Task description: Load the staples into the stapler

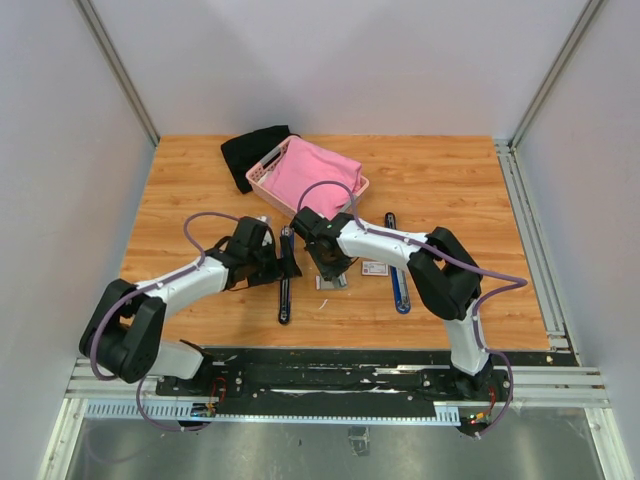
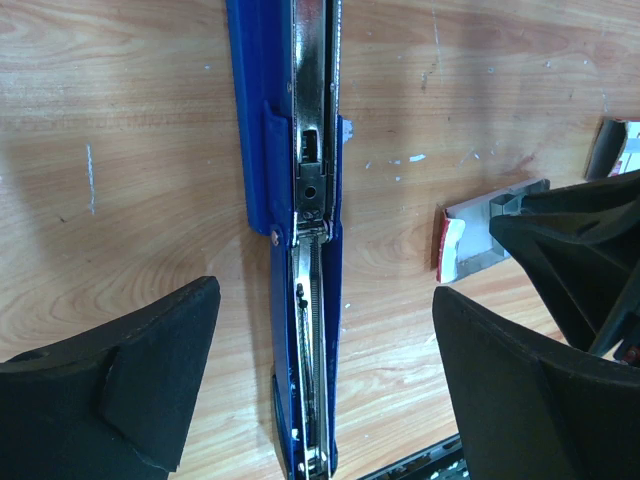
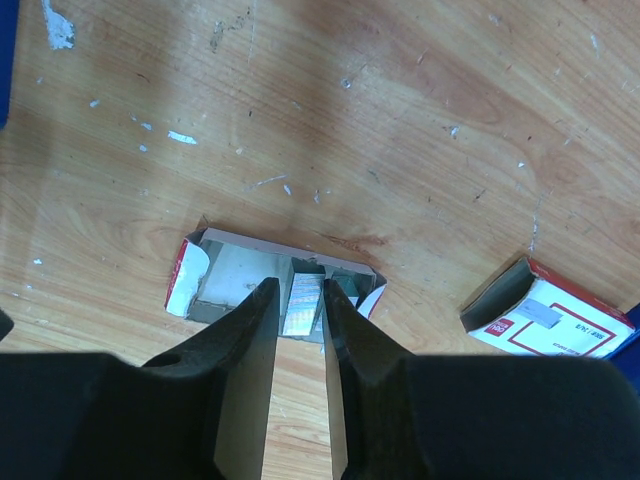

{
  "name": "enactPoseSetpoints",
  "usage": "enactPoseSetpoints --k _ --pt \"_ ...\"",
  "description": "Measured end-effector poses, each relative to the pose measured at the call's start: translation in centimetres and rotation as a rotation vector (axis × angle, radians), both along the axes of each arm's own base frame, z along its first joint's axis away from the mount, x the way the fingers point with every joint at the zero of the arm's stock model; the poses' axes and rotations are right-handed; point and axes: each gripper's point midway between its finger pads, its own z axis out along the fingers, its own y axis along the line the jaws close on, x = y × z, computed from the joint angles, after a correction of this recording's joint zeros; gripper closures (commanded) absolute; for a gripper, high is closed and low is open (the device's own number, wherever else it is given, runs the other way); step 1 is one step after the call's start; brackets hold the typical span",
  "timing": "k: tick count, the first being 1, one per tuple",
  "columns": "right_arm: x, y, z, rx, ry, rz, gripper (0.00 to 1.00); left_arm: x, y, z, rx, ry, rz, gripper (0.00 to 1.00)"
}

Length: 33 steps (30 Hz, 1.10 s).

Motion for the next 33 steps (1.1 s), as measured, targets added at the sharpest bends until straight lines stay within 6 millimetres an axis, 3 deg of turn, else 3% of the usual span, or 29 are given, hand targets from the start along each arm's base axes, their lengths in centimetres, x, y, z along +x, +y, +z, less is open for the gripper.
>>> enactPoseSetpoints --k 17,25,33 --pt "0.2 -0.2 -0.1 0.023 0.028 -0.028 0.72 2.2 -0.1 -0.5 0.072 -0.031 -0.045 0.12" --pt "0.5 -0.7 0.0 0.004 0.012 -0.04 0.75 3.3 0.1 -1.0 0.121 -0.038 -0.06 0.14" --pt "0.3 -1.2 -0.4 -0.031 0.035 -0.061 0.75 3.6 0.2 -0.8 0.131 -0.051 -0.059 0.21"
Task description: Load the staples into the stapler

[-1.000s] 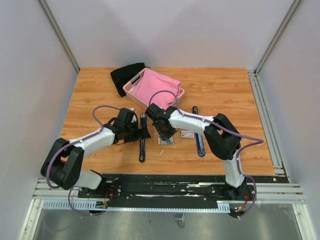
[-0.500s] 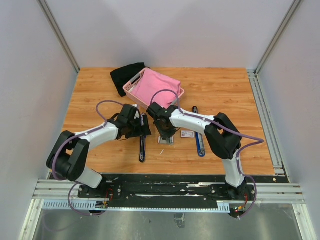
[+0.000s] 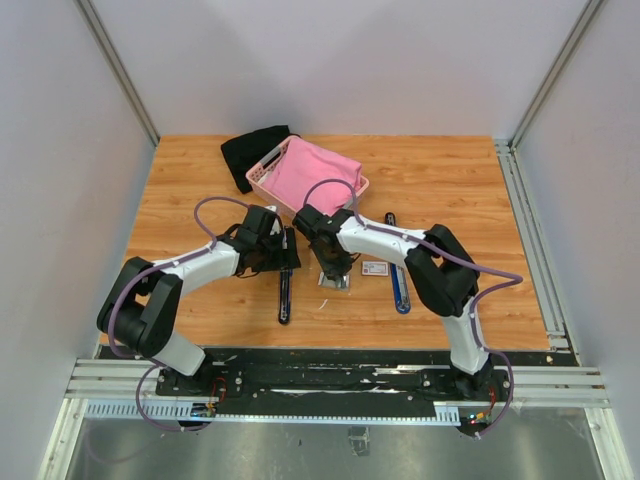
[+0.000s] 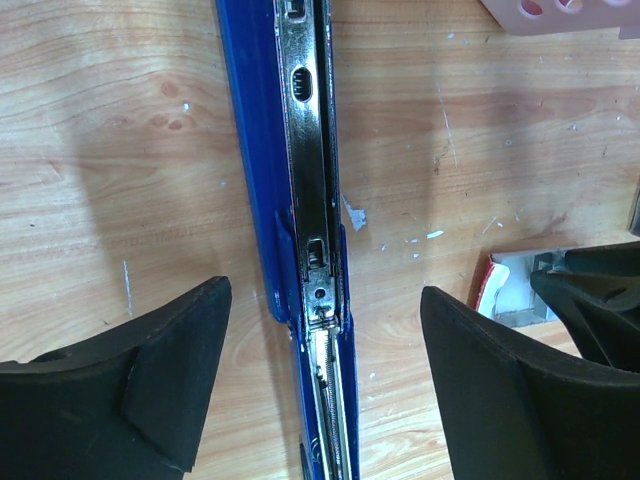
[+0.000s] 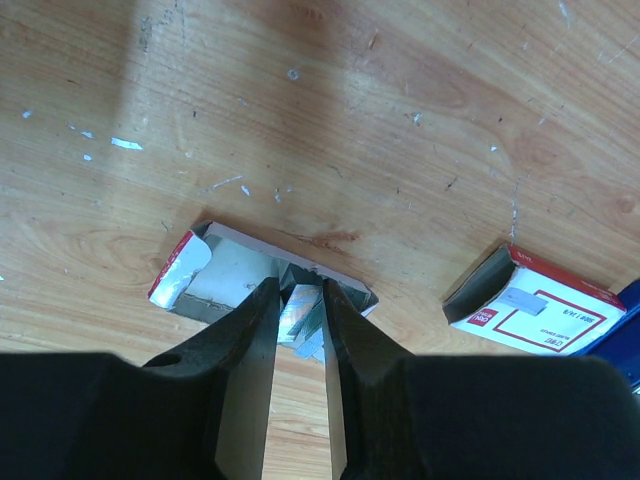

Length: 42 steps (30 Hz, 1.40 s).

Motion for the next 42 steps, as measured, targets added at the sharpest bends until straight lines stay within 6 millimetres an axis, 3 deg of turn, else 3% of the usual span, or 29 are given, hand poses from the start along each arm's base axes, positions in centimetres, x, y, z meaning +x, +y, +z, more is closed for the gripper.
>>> enactPoseSetpoints --k 8,15,23,30,36,42 --pt "0.1 -0.1 -0.3 -0.009 0.026 -0.022 0.77 0.0 0.0 0.0 -0.002 0.001 0.001 0.38" --pt "-0.1 0.2 -0.3 0.014 0.042 -0.024 0.8 -0.8 -0.1 -0.5 -0.02 0.03 0.007 0.44" --pt "-0.7 0.6 -0.2 0.069 0.047 -0.015 0.75 -3.5 -0.7 0.3 -0.127 0.07 0.02 0.43" --pt "-1.3 1.1 1.2 0.115 0.043 0.001 0.75 -4.6 -1.7 2.1 -0.232 0.072 0.018 0.42" --pt "-2.1 2.4 2.1 0.159 0.041 0.03 0.76 -5.3 -2.3 2.0 -0.278 0.096 0.008 0.42" --pt "-2.7 2.7 2.0 0.154 0.039 0.039 0.72 -5.9 -2.0 2.6 -0.294 0.081 0.018 0.32"
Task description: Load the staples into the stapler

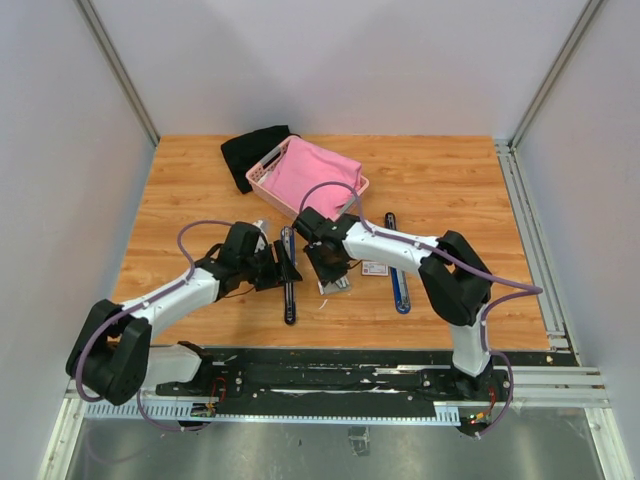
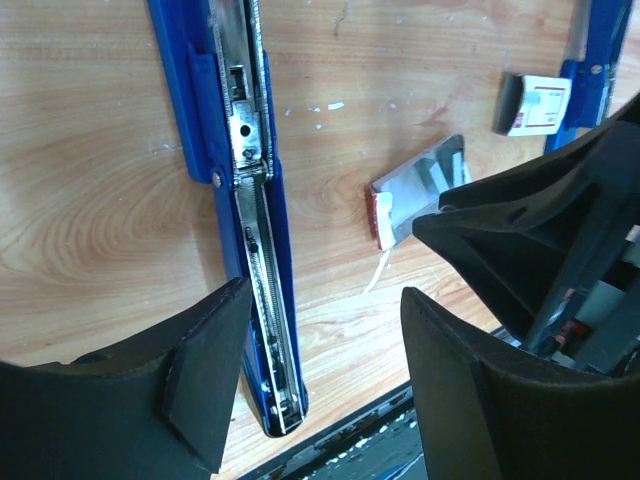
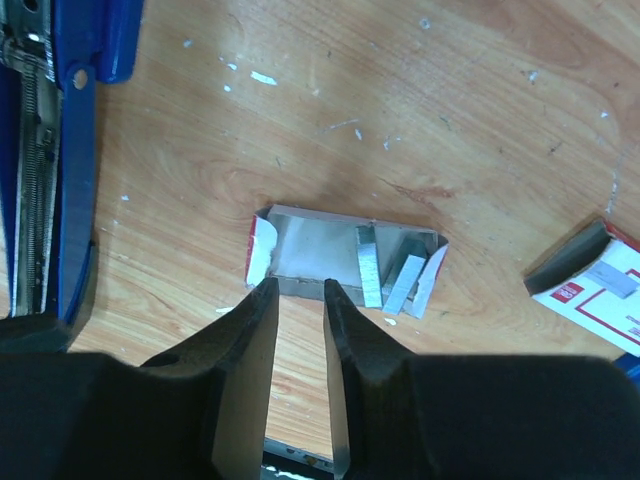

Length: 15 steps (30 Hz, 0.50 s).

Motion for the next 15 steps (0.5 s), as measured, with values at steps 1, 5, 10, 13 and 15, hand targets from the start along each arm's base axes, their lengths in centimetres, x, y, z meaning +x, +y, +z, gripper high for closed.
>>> enactPoseSetpoints --k 1,5,10,13,15 --pt "0.1 -0.2 0.0 -0.008 -0.007 -0.004 0.71 0.0 0.1 0.3 -0.002 -0.012 0.006 0.3" --pt "0.2 -1.1 0.1 -0.034 -0.032 -0.014 0.69 0.3 0.2 1.3 -0.014 -0.049 0.018 0.26" --pt "0.5 -1.5 0.0 -0.053 -0.053 -0.019 0.66 0.0 0.3 0.8 -0.012 -0.034 0.025 0.23" --pt "0.4 -1.8 -0.3 -0.058 -0.049 -0.018 0.66 -0.1 0.4 0.2 -0.006 -0.016 0.027 0.22" --pt "0.4 -1.9 -0.4 -0.06 -0.049 -0.017 0.66 -0.1 0.3 0.0 -0.005 -0.011 0.028 0.22"
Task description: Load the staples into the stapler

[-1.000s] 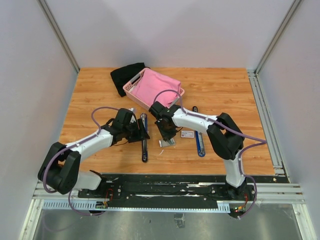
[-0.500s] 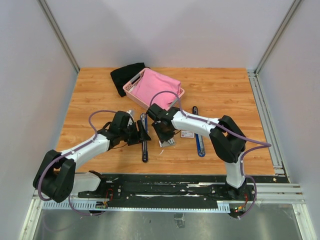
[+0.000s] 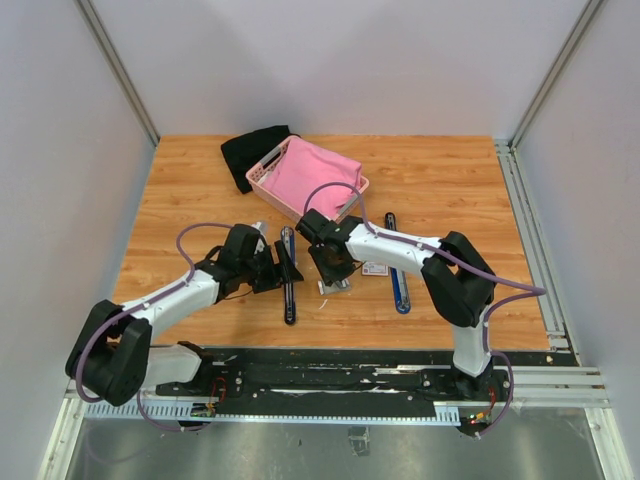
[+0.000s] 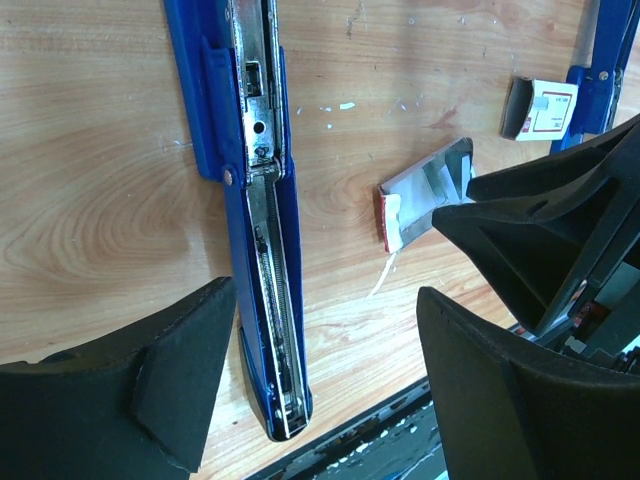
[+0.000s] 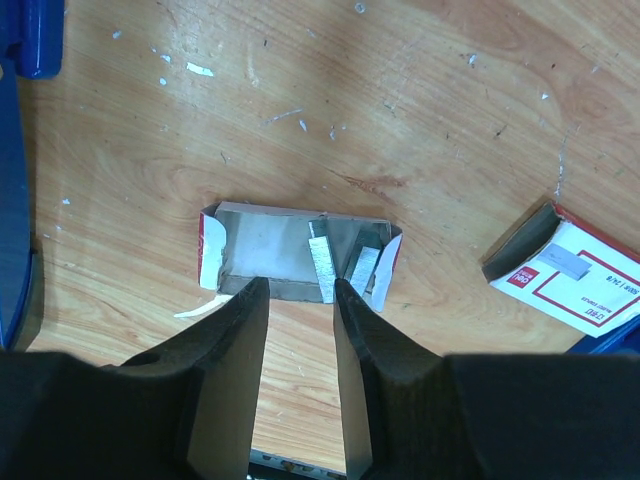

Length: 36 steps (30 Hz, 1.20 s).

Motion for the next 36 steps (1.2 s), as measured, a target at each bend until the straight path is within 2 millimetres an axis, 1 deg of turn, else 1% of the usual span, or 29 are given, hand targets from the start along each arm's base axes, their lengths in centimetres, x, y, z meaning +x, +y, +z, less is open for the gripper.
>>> enactPoseSetpoints --k 15,22,28,36 --pt "0.5 -0.2 -0.2 0.0 -0.008 0.007 0.66 0.2 -0.1 -0.3 -0.001 0.004 0.002 0.22" --pt "0.6 -0.2 -0.8 -0.002 0.001 0.016 0.67 0.3 -0.2 -0.3 -0.003 0.001 0.003 0.22" --pt "0.5 0.0 -1.0 0.01 0.009 0.026 0.69 0.3 -0.2 -0.3 -0.002 0.0 0.003 0.22" --pt "-0.2 0.1 -1.6 0.026 0.037 0.043 0.71 0.3 -0.2 -0.3 -0.003 0.0 0.004 0.22"
